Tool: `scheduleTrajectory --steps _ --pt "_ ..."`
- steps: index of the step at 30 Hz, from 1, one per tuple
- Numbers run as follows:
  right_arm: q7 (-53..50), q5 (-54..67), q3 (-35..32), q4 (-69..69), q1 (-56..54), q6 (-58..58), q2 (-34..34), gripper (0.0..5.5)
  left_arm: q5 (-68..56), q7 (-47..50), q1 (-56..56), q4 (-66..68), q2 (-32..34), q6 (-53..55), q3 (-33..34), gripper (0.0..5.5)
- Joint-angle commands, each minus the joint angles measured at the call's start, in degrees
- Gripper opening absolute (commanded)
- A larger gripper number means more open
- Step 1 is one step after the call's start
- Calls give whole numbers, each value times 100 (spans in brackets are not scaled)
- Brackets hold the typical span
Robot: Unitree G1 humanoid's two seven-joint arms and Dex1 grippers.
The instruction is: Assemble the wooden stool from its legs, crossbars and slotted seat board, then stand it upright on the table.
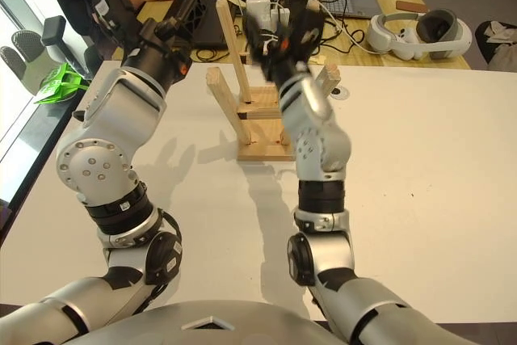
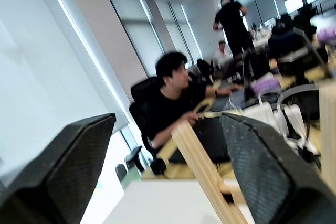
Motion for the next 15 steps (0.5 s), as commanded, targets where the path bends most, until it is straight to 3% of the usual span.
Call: scheduleTrajectory --steps 1,4,7,11,15 --pt "-228 740 -688 -382 -1479 -84 -468 371 132 -6 -22 53 290 -113 237 397" --pt "-214 857 -982 -194 -1850 -50 -1015 371 24 -184 -314 83 481 -127 301 397" --pt "-114 673 -743 -380 -1233 142 -1230 371 -230 -456 -975 266 611 -165 336 397" --pt "-283 13 656 -2251 1286 653 -1296 371 -155 -884 -1961 972 632 -456 109 397" --pt "-650 -266 1110 -3355 2576 949 -1249 371 99 -1200 -2402 1268 832 -677 -83 397"
